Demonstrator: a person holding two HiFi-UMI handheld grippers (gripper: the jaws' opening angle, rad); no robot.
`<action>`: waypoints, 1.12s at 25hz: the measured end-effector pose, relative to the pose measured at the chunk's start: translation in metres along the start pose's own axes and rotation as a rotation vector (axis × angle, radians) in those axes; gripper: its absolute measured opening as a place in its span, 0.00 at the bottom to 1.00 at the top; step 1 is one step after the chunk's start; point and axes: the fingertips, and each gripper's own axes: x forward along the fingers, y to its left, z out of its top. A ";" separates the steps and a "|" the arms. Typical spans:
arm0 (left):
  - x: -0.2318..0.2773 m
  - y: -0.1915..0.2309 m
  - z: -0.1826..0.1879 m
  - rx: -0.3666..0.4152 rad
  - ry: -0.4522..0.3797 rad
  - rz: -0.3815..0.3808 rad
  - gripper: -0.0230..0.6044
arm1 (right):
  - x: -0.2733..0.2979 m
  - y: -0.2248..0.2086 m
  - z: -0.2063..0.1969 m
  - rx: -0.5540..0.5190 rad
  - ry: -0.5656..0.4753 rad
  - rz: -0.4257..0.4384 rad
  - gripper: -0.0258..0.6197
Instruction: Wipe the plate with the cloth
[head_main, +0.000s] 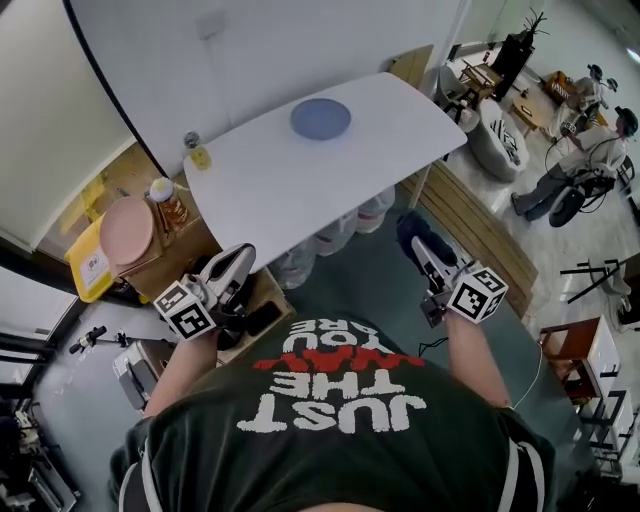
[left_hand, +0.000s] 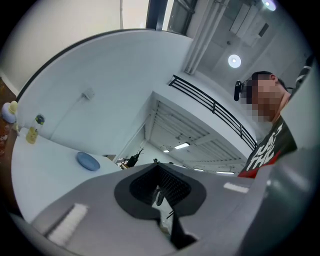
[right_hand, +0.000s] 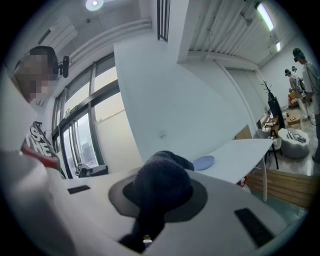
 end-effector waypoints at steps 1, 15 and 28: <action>0.015 -0.002 0.000 0.003 -0.008 0.000 0.03 | 0.000 -0.010 0.006 -0.010 0.011 0.013 0.12; 0.146 0.084 -0.011 -0.040 0.016 0.006 0.03 | 0.090 -0.122 0.028 -0.031 0.134 0.080 0.12; 0.251 0.287 0.037 -0.056 0.105 0.036 0.03 | 0.289 -0.218 0.081 -0.039 0.169 0.054 0.12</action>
